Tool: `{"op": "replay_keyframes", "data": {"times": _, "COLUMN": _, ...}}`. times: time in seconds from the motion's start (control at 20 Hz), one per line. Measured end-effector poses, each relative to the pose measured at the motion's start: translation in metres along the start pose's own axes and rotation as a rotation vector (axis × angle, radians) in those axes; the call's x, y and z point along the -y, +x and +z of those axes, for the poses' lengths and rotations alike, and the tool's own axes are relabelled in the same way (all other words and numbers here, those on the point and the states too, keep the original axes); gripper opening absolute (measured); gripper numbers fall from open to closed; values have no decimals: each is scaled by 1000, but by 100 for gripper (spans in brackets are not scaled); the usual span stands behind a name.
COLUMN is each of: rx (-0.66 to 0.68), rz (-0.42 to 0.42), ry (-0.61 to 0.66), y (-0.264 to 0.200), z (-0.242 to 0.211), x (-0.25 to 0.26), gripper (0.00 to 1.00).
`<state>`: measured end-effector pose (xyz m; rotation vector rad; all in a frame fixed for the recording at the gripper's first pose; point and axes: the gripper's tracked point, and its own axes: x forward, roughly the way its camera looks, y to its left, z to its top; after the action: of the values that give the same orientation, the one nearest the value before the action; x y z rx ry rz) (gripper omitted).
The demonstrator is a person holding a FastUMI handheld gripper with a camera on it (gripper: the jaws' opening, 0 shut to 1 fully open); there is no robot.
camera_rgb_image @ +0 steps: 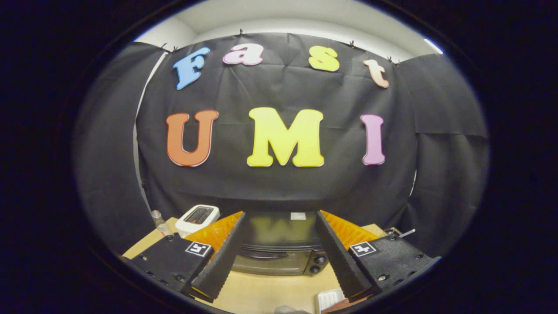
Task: Open the toaster oven, put the food inside, and close the toaster oven door.
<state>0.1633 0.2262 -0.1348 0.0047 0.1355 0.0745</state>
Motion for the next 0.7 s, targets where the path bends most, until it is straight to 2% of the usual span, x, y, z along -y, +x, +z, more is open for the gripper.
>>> {"op": "replay_keyframes", "data": {"times": 0.35, "rx": -130, "rz": -4, "ry": 27, "y": 89, "z": -79, "x": -18, "gripper": 100}}
{"op": "replay_keyframes", "data": {"times": 0.55, "rx": -199, "rz": -35, "ry": 33, "y": 103, "z": -113, "x": -11, "gripper": 100}}
{"op": "replay_keyframes", "data": {"times": 0.7, "rx": -192, "rz": -34, "ry": 21, "y": 102, "z": -117, "x": -10, "gripper": 100}}
